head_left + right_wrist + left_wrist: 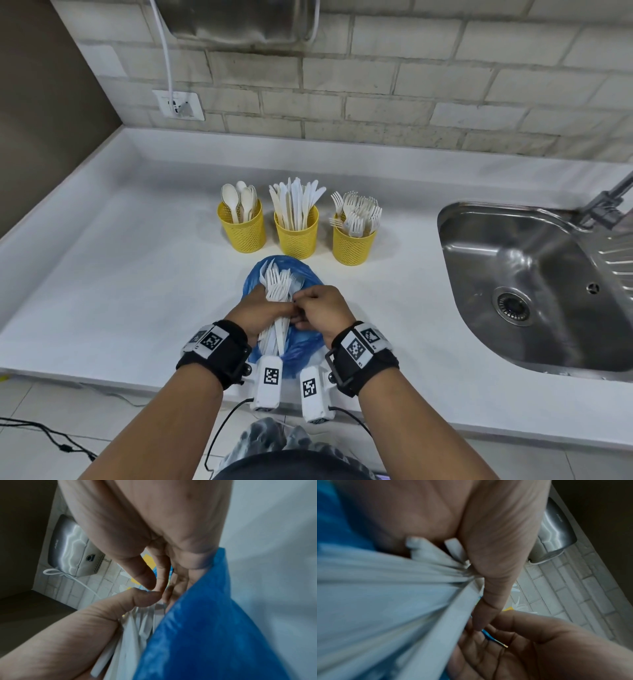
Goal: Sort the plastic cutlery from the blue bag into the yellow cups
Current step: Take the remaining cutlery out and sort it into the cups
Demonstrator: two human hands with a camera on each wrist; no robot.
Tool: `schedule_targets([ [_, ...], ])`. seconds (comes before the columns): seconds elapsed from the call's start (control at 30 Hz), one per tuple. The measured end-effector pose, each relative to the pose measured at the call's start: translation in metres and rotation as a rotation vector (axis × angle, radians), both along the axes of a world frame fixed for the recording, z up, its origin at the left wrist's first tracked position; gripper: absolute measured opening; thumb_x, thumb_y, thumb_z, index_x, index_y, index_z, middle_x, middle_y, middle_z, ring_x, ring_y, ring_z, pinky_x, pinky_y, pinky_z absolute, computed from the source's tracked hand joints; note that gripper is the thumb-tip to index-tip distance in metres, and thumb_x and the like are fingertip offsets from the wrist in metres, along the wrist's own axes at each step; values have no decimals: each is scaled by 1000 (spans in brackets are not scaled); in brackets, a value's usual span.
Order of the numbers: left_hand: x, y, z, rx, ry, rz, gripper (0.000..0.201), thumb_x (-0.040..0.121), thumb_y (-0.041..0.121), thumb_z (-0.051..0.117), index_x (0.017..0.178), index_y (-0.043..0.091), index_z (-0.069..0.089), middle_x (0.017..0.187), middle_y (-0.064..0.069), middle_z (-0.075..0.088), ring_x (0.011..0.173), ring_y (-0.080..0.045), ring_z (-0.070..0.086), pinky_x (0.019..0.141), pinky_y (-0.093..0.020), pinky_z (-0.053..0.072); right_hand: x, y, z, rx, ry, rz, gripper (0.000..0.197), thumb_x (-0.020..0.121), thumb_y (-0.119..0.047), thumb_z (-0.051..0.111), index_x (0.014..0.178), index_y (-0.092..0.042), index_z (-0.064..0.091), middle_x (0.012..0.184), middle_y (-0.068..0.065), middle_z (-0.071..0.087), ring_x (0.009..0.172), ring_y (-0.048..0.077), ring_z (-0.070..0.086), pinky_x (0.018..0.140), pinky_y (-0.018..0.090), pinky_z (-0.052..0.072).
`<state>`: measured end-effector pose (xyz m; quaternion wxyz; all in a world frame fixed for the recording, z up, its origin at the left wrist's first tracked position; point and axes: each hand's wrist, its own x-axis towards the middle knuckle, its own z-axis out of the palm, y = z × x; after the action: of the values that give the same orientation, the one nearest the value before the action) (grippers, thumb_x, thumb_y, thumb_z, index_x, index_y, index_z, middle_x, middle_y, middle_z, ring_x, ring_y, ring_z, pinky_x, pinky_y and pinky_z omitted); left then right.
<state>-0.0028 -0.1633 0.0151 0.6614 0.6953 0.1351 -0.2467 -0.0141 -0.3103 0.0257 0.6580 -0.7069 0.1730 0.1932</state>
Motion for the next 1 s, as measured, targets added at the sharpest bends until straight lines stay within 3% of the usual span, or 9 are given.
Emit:
schedule_targets([
  [0.07, -1, -1, 2, 12, -4, -32, 69, 61, 5, 90, 124, 5, 62, 111, -19, 75, 103, -34, 74, 91, -49, 60, 0, 0, 1, 11, 4, -12, 24, 96, -2, 57, 80, -16, 68, 91, 13, 69, 74, 25, 69, 60, 28, 59],
  [0.2, -6, -2, 9, 94, -64, 22, 46, 74, -5, 84, 112, 12, 64, 99, -8, 78, 89, -19, 75, 70, -24, 58, 0, 1, 4, 33, 26, -30, 23, 98, -5, 57, 82, -14, 72, 90, 11, 71, 76, 26, 71, 65, 30, 61],
  [0.33, -6, -1, 7, 114, -90, 13, 50, 72, 0, 88, 113, 15, 64, 101, -5, 77, 98, -22, 74, 78, -27, 57, 2, 0, 9, 52, 32, -52, 13, 92, -4, 64, 91, -2, 77, 76, 5, 70, 68, 17, 65, 58, 24, 55],
  [0.43, -7, -1, 9, 137, -104, -9, 40, 76, -6, 84, 102, 17, 64, 92, -1, 76, 90, -19, 73, 67, -17, 55, 1, 0, 11, 41, 48, -30, 12, 89, -4, 66, 88, -3, 78, 73, 5, 70, 67, 17, 65, 58, 23, 53],
  [0.57, -7, 5, 4, 213, -134, -95, 44, 73, -6, 84, 111, 12, 71, 102, -7, 79, 104, -29, 73, 84, -32, 60, 0, -1, 11, -11, 32, 9, 17, 91, -7, 60, 81, -10, 74, 77, 6, 71, 66, 20, 67, 64, 29, 57],
  [0.67, -6, 7, 8, 306, -137, -151, 51, 60, 8, 82, 108, 19, 69, 99, -6, 77, 100, -28, 72, 90, -46, 59, 3, -5, 12, -361, -197, 56, 13, 85, -14, 60, 90, -18, 71, 95, 5, 70, 86, 25, 68, 86, 37, 57],
  [0.77, -5, 7, 9, 380, -179, -239, 53, 62, 7, 80, 108, 27, 64, 100, -2, 73, 100, -23, 69, 88, -42, 58, 2, -12, 16, -505, -332, 92, 41, 85, -11, 66, 125, -17, 57, 118, 4, 46, 98, 21, 56, 93, 32, 49],
  [0.83, -4, 7, 12, 424, -207, -303, 55, 67, 7, 81, 111, 32, 59, 102, 4, 70, 100, -16, 66, 86, -34, 55, 4, -16, 20, -512, -351, 149, 56, 87, -13, 66, 140, -21, 49, 127, 6, 39, 107, 24, 55, 98, 32, 47],
  [1.0, -2, 9, 18, 530, -274, -397, 69, 68, 20, 82, 128, 33, 53, 115, 11, 67, 109, -10, 62, 97, -34, 52, 11, -23, 16, -620, -426, 202, 33, 91, -11, 63, 124, -14, 65, 111, 15, 62, 102, 32, 61, 93, 40, 49],
])
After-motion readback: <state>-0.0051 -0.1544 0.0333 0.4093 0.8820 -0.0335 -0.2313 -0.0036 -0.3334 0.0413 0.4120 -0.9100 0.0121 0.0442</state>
